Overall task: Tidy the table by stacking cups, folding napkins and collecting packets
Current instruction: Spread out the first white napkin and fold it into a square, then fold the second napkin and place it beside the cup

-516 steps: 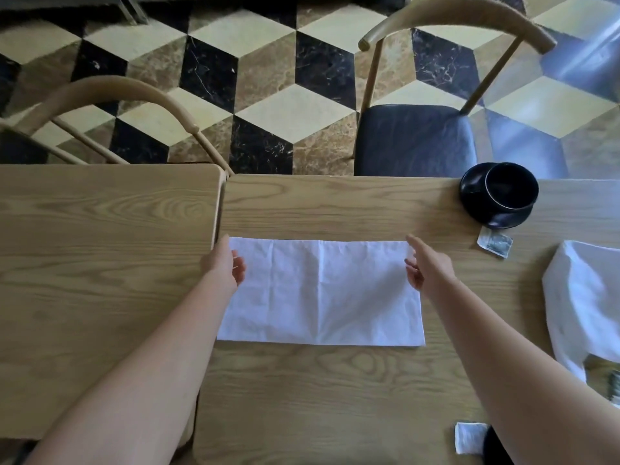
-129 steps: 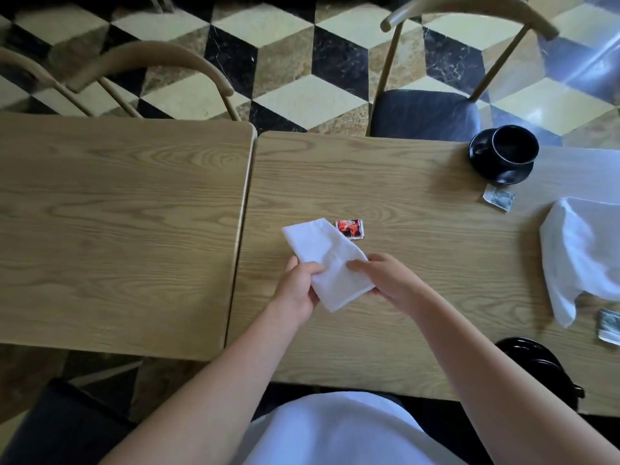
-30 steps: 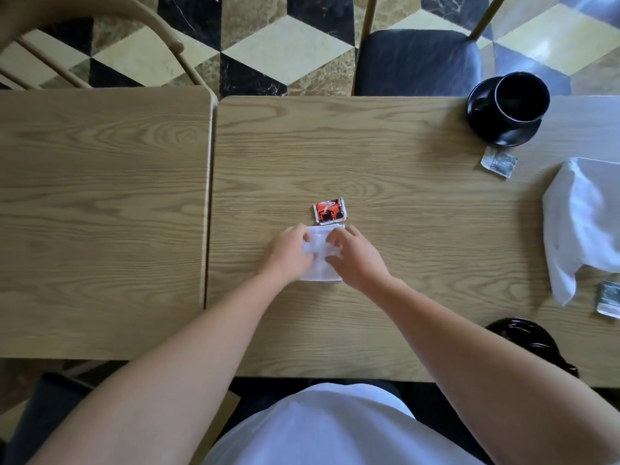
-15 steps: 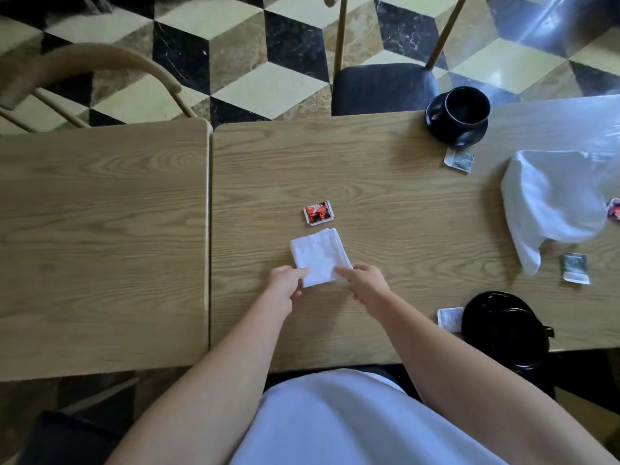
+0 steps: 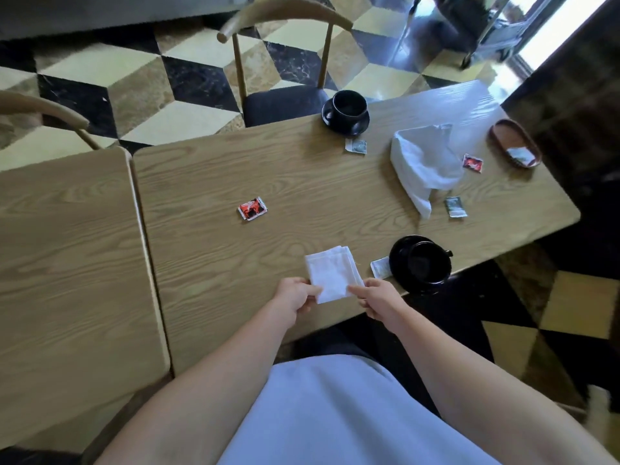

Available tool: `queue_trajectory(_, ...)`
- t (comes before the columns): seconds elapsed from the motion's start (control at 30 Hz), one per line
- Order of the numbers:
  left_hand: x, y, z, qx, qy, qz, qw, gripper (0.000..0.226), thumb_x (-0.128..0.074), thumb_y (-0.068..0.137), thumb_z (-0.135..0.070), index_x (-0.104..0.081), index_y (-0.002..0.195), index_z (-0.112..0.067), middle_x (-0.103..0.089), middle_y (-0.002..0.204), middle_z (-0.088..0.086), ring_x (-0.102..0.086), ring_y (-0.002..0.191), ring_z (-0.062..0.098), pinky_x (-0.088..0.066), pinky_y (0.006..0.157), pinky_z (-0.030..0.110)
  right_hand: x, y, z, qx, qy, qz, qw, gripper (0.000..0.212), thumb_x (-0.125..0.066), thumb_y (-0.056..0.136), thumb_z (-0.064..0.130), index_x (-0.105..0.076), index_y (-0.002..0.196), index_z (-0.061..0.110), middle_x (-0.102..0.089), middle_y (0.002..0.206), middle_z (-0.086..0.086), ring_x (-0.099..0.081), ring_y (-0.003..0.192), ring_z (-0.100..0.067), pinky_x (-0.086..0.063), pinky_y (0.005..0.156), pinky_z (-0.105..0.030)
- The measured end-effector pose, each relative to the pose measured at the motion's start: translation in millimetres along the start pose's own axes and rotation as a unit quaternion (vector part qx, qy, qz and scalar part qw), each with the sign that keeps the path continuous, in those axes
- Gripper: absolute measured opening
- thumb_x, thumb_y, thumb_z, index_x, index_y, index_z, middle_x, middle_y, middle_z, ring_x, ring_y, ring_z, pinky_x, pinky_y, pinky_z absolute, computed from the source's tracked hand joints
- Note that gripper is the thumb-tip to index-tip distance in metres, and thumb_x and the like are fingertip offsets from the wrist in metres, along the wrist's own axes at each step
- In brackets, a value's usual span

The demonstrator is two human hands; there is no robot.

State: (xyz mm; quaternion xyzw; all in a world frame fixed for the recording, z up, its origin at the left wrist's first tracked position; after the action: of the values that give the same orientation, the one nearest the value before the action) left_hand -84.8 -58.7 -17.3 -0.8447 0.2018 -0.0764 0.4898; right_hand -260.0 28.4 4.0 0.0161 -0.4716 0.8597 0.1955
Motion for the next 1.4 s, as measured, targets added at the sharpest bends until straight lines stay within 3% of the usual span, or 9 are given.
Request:
queue_trajectory(0.23, -40.4, 16.5, 0.7, -0.003, 0.046, -0.027, 0.999, 0.017, -0.072, 0.079, 0.001, -0.061, 0.078, -0.012, -0.066, 0.067, 0.009, -0.056, 0.051, 0.017, -0.037, 0.046, 0.021, 31.6, 20.7, -12.9, -0.012, 0.021, -0.033, 0.999, 0.014, -0.072, 0.090, 0.014, -0.061, 0.084, 0.009, -0.050, 0.061, -0.003, -0.041, 0.035, -0.004, -0.029, 0.035, -0.016)
queue_trajectory(0.4, -55.4, 29.4, 16.4, 0.025, 0.083, -0.073, 0.994, 0.016, -0.074, 0.078, -0.002, -0.061, 0.078, -0.011, -0.066, 0.066, 0.010, -0.058, 0.057, 0.022, -0.047, 0.053, 0.026, 39.1, 41.6, -36.4, -0.059, 0.021, -0.020, 0.998, 0.015, -0.072, 0.089, 0.019, -0.064, 0.092, 0.007, -0.048, 0.059, -0.002, -0.036, 0.044, -0.010, -0.030, 0.043, -0.021)
queue_trajectory(0.6, -64.6, 40.8, 30.1, 0.071, 0.059, -0.121, 0.988, 0.010, -0.073, 0.084, -0.004, -0.065, 0.082, 0.001, -0.066, 0.066, 0.016, -0.059, 0.051, 0.020, -0.053, 0.049, 0.026, 40.5, 55.1, -48.8, -0.100, 0.047, -0.056, 0.992, 0.037, -0.079, 0.084, 0.027, -0.061, 0.109, 0.007, -0.061, 0.077, -0.007, -0.054, 0.055, -0.011, -0.046, 0.048, -0.021)
queue_trajectory(0.77, -61.1, 39.1, 14.3, 0.080, 0.112, -0.162, 0.977, 0.022, -0.074, 0.080, -0.017, -0.056, 0.074, -0.007, -0.061, 0.064, 0.010, -0.051, 0.049, 0.021, -0.040, 0.044, 0.024, 42.5, 52.4, -29.4, -0.121, -0.115, 0.004, 0.986, 0.033, -0.063, 0.088, 0.030, -0.059, 0.103, 0.001, -0.066, 0.079, -0.011, -0.062, 0.056, -0.019, -0.055, 0.053, -0.026)
queue_trajectory(0.9, -67.6, 39.9, -41.4, -0.030, 0.152, -0.307, 0.939, 0.020, -0.060, 0.080, -0.018, -0.044, 0.068, -0.016, -0.053, 0.067, 0.001, -0.046, 0.061, 0.025, -0.032, 0.048, 0.029, 58.9, 53.0, 13.5, -0.119, -0.276, 0.118, 0.946, 0.034, -0.054, 0.084, 0.033, -0.064, 0.093, 0.002, -0.073, 0.066, -0.009, -0.075, 0.062, -0.027, -0.063, 0.072, -0.035)
queue_trajectory(1.03, -114.7, 60.0, -115.5, -0.107, 0.156, -0.232, 0.954, 0.019, -0.057, 0.080, -0.017, -0.042, 0.068, -0.018, -0.044, 0.058, -0.003, -0.038, 0.056, 0.022, -0.031, 0.041, 0.023, 94.7, 70.0, 77.1, -0.065, -0.369, 0.173, 0.911, 0.044, -0.047, 0.086, 0.043, -0.068, 0.064, 0.011, -0.075, 0.064, -0.004, -0.070, 0.053, -0.020, -0.061, 0.066, -0.029)
queue_trajectory(1.17, -178.4, 90.6, -173.1, -0.113, 0.211, -0.136, 0.961, 0.014, -0.059, 0.082, -0.018, -0.046, 0.075, -0.017, -0.053, 0.070, 0.009, -0.045, 0.062, 0.024, -0.038, 0.060, 0.031, 145.8, 109.8, 133.3, 0.006, -0.232, 0.075, 0.970, 0.035, -0.053, 0.085, 0.035, -0.069, 0.073, 0.006, -0.074, 0.060, -0.007, -0.059, 0.040, -0.017, -0.047, 0.040, -0.019)
queue_trajectory(1.27, -217.6, 114.8, -196.6, -0.094, 0.199, -0.108, 0.969, 0.012, -0.059, 0.086, -0.016, -0.048, 0.081, -0.015, -0.057, 0.074, 0.012, -0.051, 0.057, 0.024, -0.039, 0.056, 0.028, 187.8, 152.7, 153.4, 0.026, -0.050, -0.055, 0.997, 0.022, -0.060, 0.087, 0.026, -0.064, 0.090, 0.005, -0.070, 0.072, -0.008, -0.061, 0.047, -0.018, -0.048, 0.044, -0.023)
queue_trajectory(1.4, -255.0, 145.0, -220.6, -0.079, 0.184, -0.084, 0.976, 0.005, -0.063, 0.086, -0.013, -0.058, 0.086, -0.012, -0.062, 0.080, 0.011, -0.059, 0.067, 0.026, -0.046, 0.060, 0.031, 226.9, 197.9, 153.3, -0.032, 0.162, -0.111, 0.980, 0.018, -0.067, 0.089, 0.029, -0.060, 0.092, 0.013, -0.063, 0.095, -0.004, -0.067, 0.067, -0.016, -0.050, 0.047, -0.021)
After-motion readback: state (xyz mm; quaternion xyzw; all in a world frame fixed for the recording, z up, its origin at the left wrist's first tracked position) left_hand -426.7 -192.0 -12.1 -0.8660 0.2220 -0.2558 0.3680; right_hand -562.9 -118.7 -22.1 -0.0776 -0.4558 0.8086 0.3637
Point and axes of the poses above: each hand's wrist, its own y-axis towards the middle knuckle, its own x-axis out of the back of the hand, z = x × y, the point moved 1 cm from there along y, towards the middle knuckle
